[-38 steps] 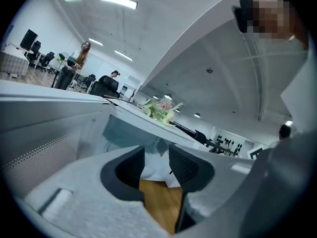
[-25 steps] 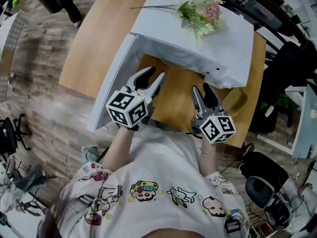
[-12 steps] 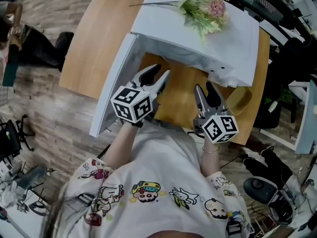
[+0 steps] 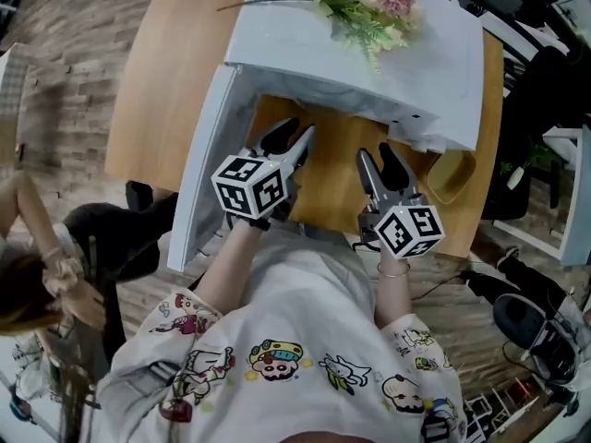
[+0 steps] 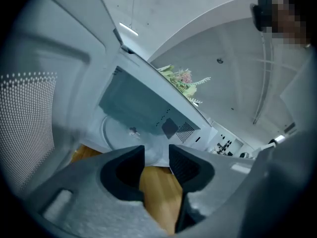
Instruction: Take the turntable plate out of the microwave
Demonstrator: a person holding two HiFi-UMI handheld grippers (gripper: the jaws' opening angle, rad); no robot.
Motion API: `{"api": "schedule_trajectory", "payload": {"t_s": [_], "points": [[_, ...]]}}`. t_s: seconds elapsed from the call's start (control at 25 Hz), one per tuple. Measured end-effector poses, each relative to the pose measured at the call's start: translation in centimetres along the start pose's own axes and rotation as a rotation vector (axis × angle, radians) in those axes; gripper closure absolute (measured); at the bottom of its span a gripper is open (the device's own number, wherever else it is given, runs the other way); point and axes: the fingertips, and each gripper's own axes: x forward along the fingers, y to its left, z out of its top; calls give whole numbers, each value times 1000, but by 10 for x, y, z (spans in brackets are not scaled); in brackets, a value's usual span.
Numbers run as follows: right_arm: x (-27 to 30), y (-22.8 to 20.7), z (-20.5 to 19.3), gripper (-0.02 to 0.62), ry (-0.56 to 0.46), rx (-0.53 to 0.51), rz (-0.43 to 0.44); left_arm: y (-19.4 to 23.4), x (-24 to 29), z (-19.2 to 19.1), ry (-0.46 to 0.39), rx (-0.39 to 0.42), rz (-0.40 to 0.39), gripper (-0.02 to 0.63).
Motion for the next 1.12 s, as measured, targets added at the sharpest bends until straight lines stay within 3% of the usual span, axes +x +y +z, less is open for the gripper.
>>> {"api": "schedule_trajectory", "payload": {"t_s": [0.64, 1.12], "points": [[9, -31, -32, 388, 19, 124, -58, 41, 33, -29, 28, -137, 39, 457], [23, -35, -55, 390, 62, 177, -36, 57, 65, -48, 41, -227, 57, 457]]}}
